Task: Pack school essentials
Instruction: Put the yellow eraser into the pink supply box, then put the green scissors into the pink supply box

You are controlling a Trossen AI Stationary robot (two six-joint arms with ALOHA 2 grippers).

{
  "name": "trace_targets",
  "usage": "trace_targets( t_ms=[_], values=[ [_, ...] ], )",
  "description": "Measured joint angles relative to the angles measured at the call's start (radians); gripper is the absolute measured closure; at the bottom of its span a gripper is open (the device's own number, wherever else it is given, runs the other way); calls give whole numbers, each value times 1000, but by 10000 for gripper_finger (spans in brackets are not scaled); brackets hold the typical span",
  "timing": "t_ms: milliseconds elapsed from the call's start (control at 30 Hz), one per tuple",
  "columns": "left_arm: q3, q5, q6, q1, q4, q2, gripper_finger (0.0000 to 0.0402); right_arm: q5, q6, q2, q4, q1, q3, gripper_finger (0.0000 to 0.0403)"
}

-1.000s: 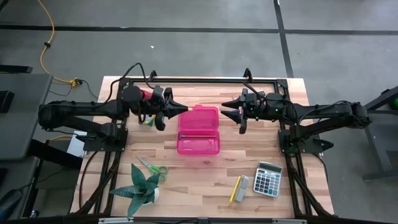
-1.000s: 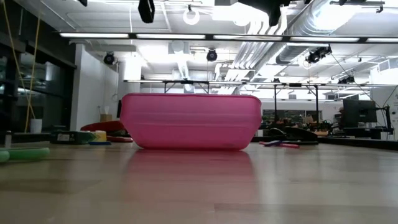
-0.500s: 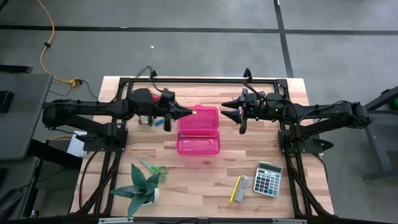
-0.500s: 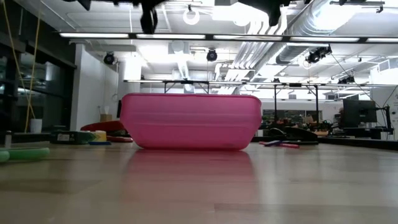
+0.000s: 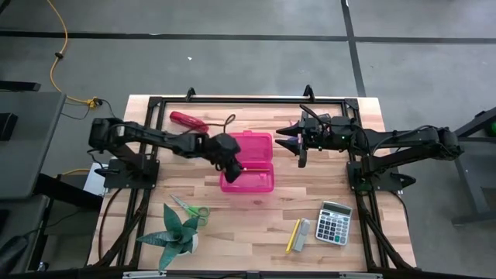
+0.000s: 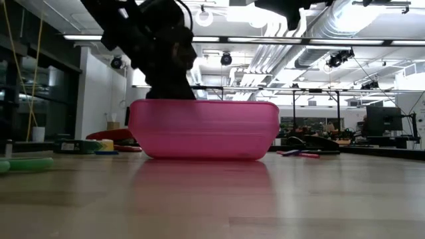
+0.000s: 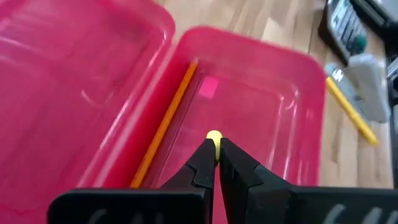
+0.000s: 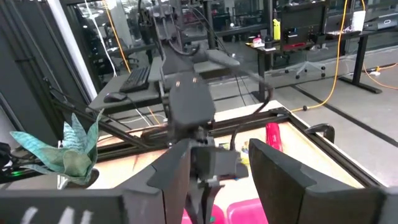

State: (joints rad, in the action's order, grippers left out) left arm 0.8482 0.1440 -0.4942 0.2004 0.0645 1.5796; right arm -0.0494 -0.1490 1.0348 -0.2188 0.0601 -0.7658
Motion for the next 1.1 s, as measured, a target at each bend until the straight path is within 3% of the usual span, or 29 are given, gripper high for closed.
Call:
trace_targets(
  t_ms=[200,600,733,900,1100],
  values=[
    [0,0,2,-35,-47,68,382,0,0,0,1,0,0,245],
    [6,-56,-16,-32,-52,59,283,0,0,0,5,0,0,245],
    [31,-27,1,14,-14,-40,256,0,0,0,10,0,0,245],
    [29,-3,38,51,-14,-262,246,0,0,0,13,0,0,245],
    [30,-74,156,10,-158,-523,247,0,0,0,13,0,0,245]
  ],
)
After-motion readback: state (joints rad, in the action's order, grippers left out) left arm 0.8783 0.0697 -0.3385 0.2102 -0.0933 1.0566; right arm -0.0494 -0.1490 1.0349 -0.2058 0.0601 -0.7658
